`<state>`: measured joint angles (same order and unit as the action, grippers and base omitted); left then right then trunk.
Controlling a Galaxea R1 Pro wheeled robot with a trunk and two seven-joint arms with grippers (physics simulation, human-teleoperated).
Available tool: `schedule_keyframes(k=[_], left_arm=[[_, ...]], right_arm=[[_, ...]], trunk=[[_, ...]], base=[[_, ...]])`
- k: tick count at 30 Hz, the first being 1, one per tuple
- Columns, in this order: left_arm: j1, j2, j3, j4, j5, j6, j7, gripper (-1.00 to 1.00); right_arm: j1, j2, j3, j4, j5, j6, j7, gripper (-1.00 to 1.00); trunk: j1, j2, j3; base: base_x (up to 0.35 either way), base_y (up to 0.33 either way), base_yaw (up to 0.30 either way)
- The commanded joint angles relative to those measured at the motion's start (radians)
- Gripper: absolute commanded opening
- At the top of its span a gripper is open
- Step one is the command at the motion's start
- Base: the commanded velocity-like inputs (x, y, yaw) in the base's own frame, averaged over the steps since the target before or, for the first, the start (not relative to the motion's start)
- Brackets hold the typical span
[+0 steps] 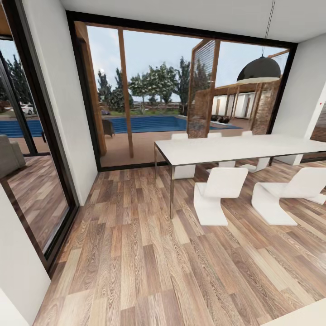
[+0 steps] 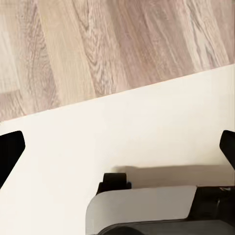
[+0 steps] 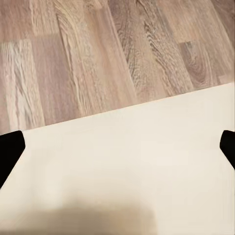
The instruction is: Set up a coffee station on the kitchen countertop: keep the coffee maker on the countertop, move the bottle of coffee from the kitchen shelf to the counter next to the coffee maker, place a paper coffee filter on top of the coffee maker, put the saucer next to the coffee maker with the coffee cup on the saucer, and place the electric kettle next to the coffee maker.
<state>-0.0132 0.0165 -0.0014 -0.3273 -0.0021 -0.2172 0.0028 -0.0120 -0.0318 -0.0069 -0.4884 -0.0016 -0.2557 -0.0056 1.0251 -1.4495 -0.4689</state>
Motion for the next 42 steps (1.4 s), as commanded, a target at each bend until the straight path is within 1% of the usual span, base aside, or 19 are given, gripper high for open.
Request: schedule_keyframes(k=[1, 5, 8, 12, 17, 20, 25, 27, 29, 31, 32, 34, 36, 38, 42], left_arm=[[-0.008, 0.000, 0.000, -0.017, 0.000, -0.004, 0.000, 1.00], [-0.043, -0.002, 0.000, -0.040, 0.003, -0.006, 0.000, 1.00], [-0.080, -0.003, 0.000, -0.046, 0.004, -0.006, -0.005, 1.00], [-0.113, -0.006, -0.001, -0.047, 0.004, -0.007, -0.010, 1.00], [-0.122, -0.003, -0.001, -0.040, -0.001, -0.007, -0.012, 1.00], [-0.119, 0.004, 0.002, -0.036, -0.001, -0.007, -0.007, 1.00], [-0.113, 0.034, 0.004, -0.035, 0.000, -0.007, 0.002, 1.00], [-0.113, 0.039, 0.005, -0.035, 0.000, -0.007, 0.003, 1.00], [-0.113, 0.042, 0.009, -0.035, 0.000, -0.007, 0.005, 1.00], [-0.113, 0.044, 0.026, -0.035, 0.001, -0.007, 0.006, 1.00], [-0.113, 0.044, 0.033, -0.035, 0.001, -0.007, 0.006, 1.00], [-0.113, 0.044, 0.061, -0.035, 0.000, -0.007, 0.006, 1.00], [-0.113, 0.043, 0.076, -0.035, 0.000, -0.008, 0.005, 1.00], [-0.113, 0.041, 0.083, -0.035, -0.004, -0.007, 0.004, 1.00], [-0.112, 0.037, 0.080, -0.033, -0.008, -0.007, 0.002, 1.00]], right_arm=[[-0.001, 0.000, -0.001, -0.011, -0.001, -0.009, -0.001, 1.00], [-0.003, 0.000, -0.002, -0.045, -0.001, -0.015, -0.001, 1.00], [-0.003, -0.001, -0.002, -0.058, -0.001, -0.017, -0.001, 1.00], [-0.003, -0.010, -0.002, -0.063, -0.001, -0.019, 0.000, 1.00], [-0.003, -0.015, -0.003, -0.064, -0.001, -0.018, 0.000, 1.00], [-0.003, -0.015, -0.004, -0.064, -0.001, -0.019, 0.000, 1.00], [-0.003, -0.016, -0.004, -0.060, -0.001, -0.018, -0.001, 1.00], [-0.003, -0.016, -0.008, -0.060, -0.001, -0.018, -0.001, 1.00], [-0.003, -0.016, -0.025, -0.060, -0.001, -0.019, -0.001, 1.00], [-0.003, -0.016, -0.073, -0.059, -0.001, -0.018, -0.001, 1.00], [-0.003, -0.016, -0.088, -0.060, -0.001, -0.018, -0.001, 1.00], [-0.003, -0.016, -0.137, -0.060, -0.001, -0.018, 0.000, 1.00], [-0.003, -0.015, -0.155, -0.058, 0.000, -0.018, 0.000, 1.00], [-0.003, -0.013, -0.165, -0.055, 0.002, -0.017, 0.001, 1.00], [-0.003, -0.010, -0.170, -0.052, 0.004, -0.017, 0.002, 1.00]], trunk=[[0.000, -0.001, -0.001], [0.000, -0.001, -0.001], [0.000, -0.001, -0.001], [0.000, -0.001, -0.001], [0.000, -0.001, -0.001], [0.000, -0.001, -0.001], [0.000, -0.001, -0.004], [0.000, -0.001, -0.006], [0.000, -0.001, -0.008], [0.000, -0.001, -0.010], [0.000, -0.001, -0.011], [0.000, -0.001, -0.013], [0.000, -0.001, -0.015], [0.000, -0.001, -0.017], [0.000, -0.001, -0.022]], base=[[0.000, 0.000, 0.000], [0.000, 0.000, 0.000], [0.000, 0.000, 0.000], [0.000, 0.000, 0.000], [0.000, 0.000, 0.000], [0.000, 0.000, 0.000], [0.000, 0.000, 0.073], [0.000, 0.000, 0.154], [0.000, 0.000, 0.173], [0.000, 0.000, 0.181], [0.000, 0.000, 0.184], [0.000, 0.000, 0.186], [0.000, 0.000, 0.188], [0.000, 0.000, 0.188], [0.000, 0.000, 0.189]])
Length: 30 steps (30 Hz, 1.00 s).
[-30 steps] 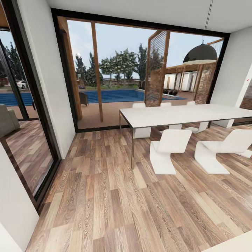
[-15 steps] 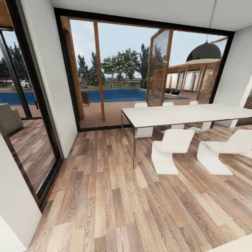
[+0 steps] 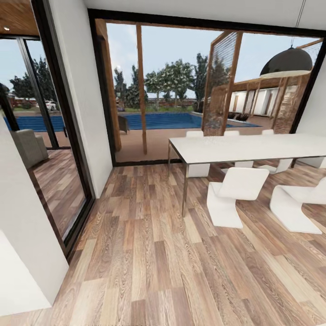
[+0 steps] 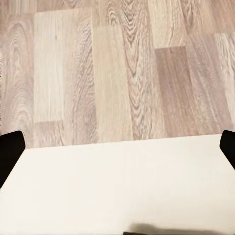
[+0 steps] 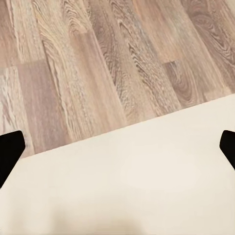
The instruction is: Set up a coffee station on the kitchen countertop: keep the coffee maker on the countertop, move the bottle of coffee from the kitchen shelf to the counter next to the coffee maker, place a paper coffee filter on top of the coffee maker, put the saucer next to the coffee maker with the coffee cup on the saucer, and place the electric kettle next to the coffee maker.
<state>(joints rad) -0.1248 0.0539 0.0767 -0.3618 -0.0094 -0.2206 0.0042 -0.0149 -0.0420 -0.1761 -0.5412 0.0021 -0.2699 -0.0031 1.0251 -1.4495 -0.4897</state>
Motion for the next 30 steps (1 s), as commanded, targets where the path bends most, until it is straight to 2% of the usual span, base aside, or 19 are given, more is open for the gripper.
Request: schedule_keyframes(k=[1, 30], left_arm=[[-0.001, 0.000, 0.002, 0.001, -0.001, -0.003, 0.000, 1.00], [0.001, 0.001, -0.008, 0.001, -0.001, -0.003, -0.010, 1.00]], right_arm=[[0.000, 0.000, -0.001, 0.000, 0.000, -0.003, 0.000, 1.00], [0.000, 0.001, -0.002, 0.000, 0.001, -0.004, -0.001, 1.00]], trunk=[[0.000, -0.001, -0.002], [0.000, -0.001, -0.032]], base=[[0.000, 0.000, 0.189], [0.000, 0.000, 0.218]])
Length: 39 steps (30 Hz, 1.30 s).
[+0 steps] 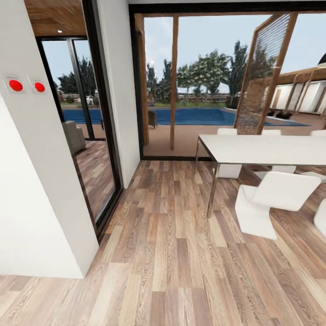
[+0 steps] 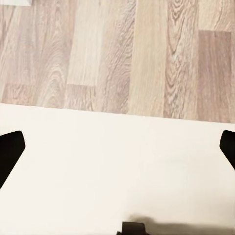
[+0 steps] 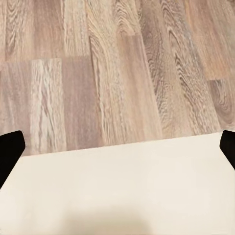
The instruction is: Set up a coffee station on the kitchen countertop: keep the coffee maker on the countertop, move the bottle of coffee from the kitchen shelf to the counter next to the coffee maker, place a paper coffee filter on top of the coffee maker, put the saucer next to the coffee maker with the coffee cup on the saucer, and place the electric kettle next to the coffee maker.
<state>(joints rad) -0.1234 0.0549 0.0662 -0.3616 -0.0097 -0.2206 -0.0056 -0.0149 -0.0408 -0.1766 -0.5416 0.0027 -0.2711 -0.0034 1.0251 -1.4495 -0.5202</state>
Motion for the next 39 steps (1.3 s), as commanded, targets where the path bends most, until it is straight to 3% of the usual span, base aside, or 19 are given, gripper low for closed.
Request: schedule_keyframes(k=[1, 39], left_arm=[[-0.001, 0.000, 0.003, 0.001, -0.001, -0.003, -0.001, 1.00], [-0.002, 0.000, 0.006, 0.001, -0.001, -0.003, 0.001, 1.00]], right_arm=[[0.000, 0.000, -0.001, 0.000, 0.000, -0.003, -0.001, 1.00], [0.000, -0.002, -0.001, 0.000, 0.001, -0.002, 0.000, 1.00]], trunk=[[0.000, -0.001, -0.002], [0.000, -0.001, -0.039]], base=[[0.000, 0.000, 0.226], [0.000, 0.000, 0.226]])
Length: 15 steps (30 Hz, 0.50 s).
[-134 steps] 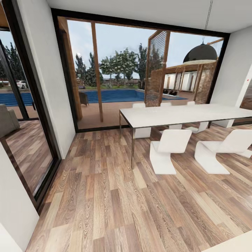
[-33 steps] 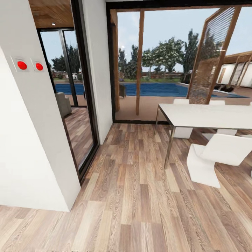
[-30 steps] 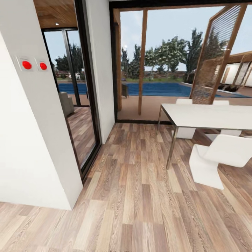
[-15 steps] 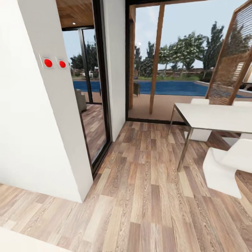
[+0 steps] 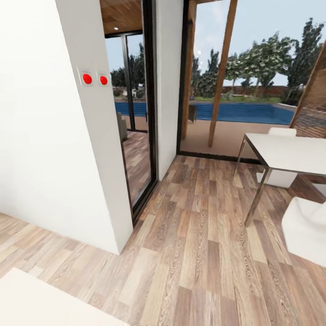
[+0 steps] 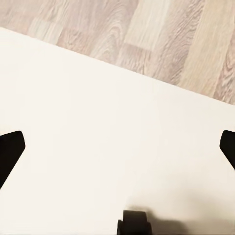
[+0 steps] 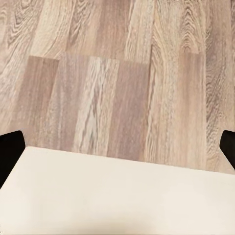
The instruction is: Set up a coffee station on the kitchen countertop: keep the coffee maker on the countertop, move the bottle of coffee from the kitchen shelf to the counter next to the coffee maker, place a paper coffee filter on top of the coffee maker, put the saucer next to the coffee maker with the coffee cup on the saucer, and place the electric kettle next to the coffee maker.
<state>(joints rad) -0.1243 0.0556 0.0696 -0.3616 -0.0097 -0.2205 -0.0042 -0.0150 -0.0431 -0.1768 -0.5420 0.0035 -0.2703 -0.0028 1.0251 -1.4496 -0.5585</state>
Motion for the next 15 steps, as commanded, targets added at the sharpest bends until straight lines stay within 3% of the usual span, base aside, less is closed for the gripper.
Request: schedule_keyframes(k=[1, 15], left_arm=[[-0.001, 0.000, 0.003, 0.001, -0.001, -0.003, 0.000, 1.00], [-0.001, 0.000, 0.002, 0.001, -0.001, -0.003, 0.000, 1.00]], right_arm=[[0.000, 0.000, -0.001, 0.000, 0.000, -0.003, 0.000, 1.00], [0.000, 0.000, -0.001, 0.000, 0.001, -0.003, 0.001, 1.00]], trunk=[[0.000, 0.000, -0.002], [0.000, 0.000, -0.015]], base=[[0.000, 0.000, 0.226], [0.000, 0.000, 0.228]])
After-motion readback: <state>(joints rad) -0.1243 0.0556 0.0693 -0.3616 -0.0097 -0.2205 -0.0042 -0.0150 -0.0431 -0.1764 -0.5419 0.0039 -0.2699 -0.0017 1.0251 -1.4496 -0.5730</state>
